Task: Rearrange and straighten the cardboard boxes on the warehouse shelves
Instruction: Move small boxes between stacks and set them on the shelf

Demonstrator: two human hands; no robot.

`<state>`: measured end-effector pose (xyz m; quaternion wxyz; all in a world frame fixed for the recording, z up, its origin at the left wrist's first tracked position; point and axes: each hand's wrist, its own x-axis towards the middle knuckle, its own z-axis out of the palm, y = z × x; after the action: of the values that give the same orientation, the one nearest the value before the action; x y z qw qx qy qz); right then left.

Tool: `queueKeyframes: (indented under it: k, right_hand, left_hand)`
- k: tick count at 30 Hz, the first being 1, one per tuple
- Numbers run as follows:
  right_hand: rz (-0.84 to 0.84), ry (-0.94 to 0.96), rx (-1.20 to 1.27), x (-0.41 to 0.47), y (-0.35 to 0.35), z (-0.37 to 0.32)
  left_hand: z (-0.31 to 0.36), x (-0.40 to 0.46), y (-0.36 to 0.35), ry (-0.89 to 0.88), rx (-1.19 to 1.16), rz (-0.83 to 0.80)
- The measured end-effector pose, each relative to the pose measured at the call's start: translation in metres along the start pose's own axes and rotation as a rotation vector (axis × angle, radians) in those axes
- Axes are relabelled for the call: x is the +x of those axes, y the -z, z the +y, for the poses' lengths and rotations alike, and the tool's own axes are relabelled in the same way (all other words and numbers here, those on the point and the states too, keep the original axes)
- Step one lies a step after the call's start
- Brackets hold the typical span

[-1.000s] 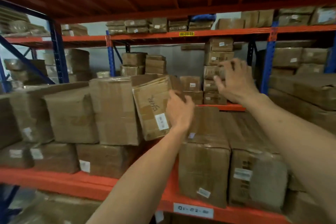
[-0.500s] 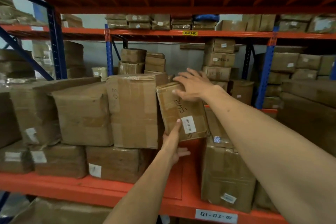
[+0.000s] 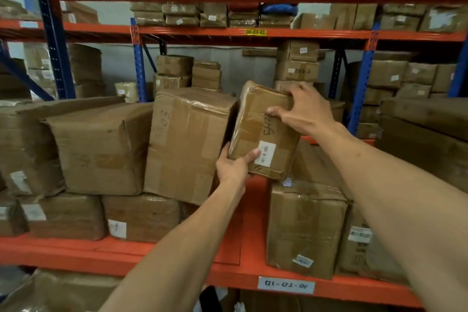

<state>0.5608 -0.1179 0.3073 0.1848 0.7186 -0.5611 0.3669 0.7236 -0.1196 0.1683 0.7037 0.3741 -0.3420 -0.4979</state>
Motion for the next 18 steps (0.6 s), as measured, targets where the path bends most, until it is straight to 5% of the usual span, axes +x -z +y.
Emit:
queueKeyframes:
  k: [6, 18]
  right_hand:
    - [0.148, -0.437, 0.382, -0.044, 0.004, 0.067]
    - [0.353, -1.028, 0.746, -0.151, -0.020, 0.142]
  left_hand:
    - [0.028, 0.016, -0.027, -0.239, 0.538, -0.180]
    - [0.017, -0.012, -0.108, -0.496, 0.956, -0.474]
